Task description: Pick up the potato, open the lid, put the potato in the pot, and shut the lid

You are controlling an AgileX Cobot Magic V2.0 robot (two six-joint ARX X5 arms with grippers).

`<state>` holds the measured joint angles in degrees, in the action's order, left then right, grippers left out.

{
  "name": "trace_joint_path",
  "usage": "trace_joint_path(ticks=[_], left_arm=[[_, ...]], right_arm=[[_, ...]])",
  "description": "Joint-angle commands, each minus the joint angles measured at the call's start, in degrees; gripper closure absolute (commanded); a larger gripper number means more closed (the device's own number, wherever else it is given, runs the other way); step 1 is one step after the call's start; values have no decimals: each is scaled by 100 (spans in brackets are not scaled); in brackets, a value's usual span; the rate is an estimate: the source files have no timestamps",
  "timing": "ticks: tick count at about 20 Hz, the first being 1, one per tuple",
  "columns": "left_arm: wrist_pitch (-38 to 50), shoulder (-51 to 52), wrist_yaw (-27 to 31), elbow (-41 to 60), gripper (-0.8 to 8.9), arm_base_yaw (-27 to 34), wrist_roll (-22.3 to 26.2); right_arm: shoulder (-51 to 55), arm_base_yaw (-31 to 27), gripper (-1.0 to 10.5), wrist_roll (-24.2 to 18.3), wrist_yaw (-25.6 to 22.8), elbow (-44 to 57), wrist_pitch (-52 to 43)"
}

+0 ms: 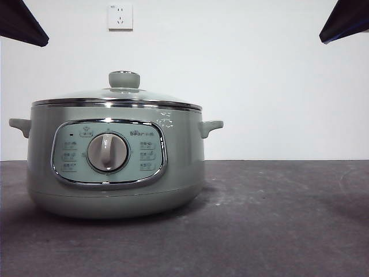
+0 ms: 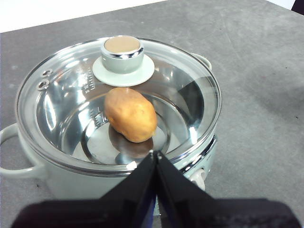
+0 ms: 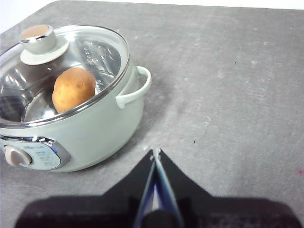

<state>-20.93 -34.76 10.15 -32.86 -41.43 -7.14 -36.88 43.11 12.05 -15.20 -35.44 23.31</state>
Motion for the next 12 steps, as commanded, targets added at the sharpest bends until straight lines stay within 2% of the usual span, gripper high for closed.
trace_joint_path(ticks=[1, 2, 5, 9, 12], left_arm=[[-31, 15, 39, 26, 817, -28, 264], [-33, 109, 179, 26, 817, 37, 603], [2, 472, 243, 52, 817, 483, 1038], [317, 1246, 114, 590, 817, 1633, 994], [890, 1934, -577, 1366, 817, 2472, 973]], right_arm=[[20, 7, 946, 52, -15, 50, -35], [20, 7, 946, 52, -15, 50, -35], [17, 7, 946, 52, -15, 50, -35], [20, 7, 946, 52, -13, 50, -35], [20, 7, 946, 52, -13, 50, -33]])
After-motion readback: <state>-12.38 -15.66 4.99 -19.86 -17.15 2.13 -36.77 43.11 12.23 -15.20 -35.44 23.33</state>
